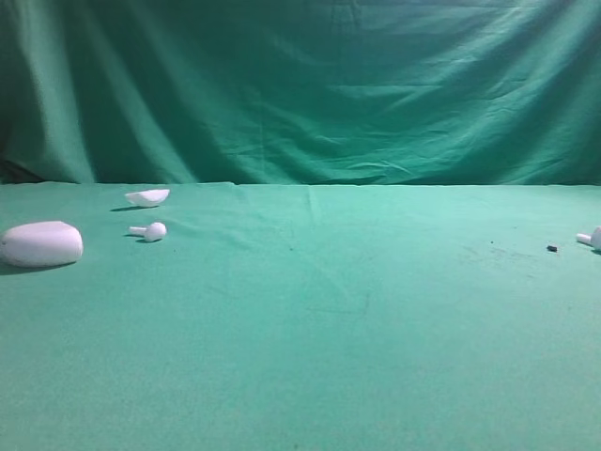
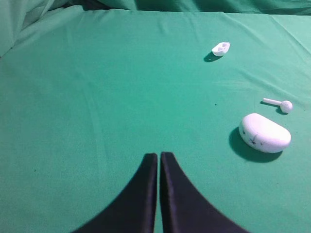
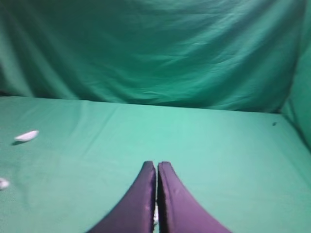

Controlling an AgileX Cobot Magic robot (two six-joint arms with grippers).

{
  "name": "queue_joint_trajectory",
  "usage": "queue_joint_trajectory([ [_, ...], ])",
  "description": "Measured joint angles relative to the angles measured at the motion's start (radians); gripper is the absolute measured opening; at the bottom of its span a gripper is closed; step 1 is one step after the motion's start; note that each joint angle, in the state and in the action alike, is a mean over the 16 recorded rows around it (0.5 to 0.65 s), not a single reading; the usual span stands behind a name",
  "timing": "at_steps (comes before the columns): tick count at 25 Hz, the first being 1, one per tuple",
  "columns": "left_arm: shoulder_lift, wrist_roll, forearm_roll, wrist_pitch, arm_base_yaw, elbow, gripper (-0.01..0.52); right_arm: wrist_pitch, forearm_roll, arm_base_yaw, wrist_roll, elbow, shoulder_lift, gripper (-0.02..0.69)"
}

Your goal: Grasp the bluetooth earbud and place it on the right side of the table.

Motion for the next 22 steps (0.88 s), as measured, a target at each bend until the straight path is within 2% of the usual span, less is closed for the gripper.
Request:
queue_joint_trajectory([
  [11,0.000,0.000,0.000,0.000,0.000,0.000,0.000,-0.193,-0.055,-0.044,-0.005,0.359,-0.068,0.000],
  [22,0.000,0.000,0.000,0.000,0.000,0.000,0.000,-0.234,-0.049,-0.044,-0.003,0.472,-0.069,0.000],
])
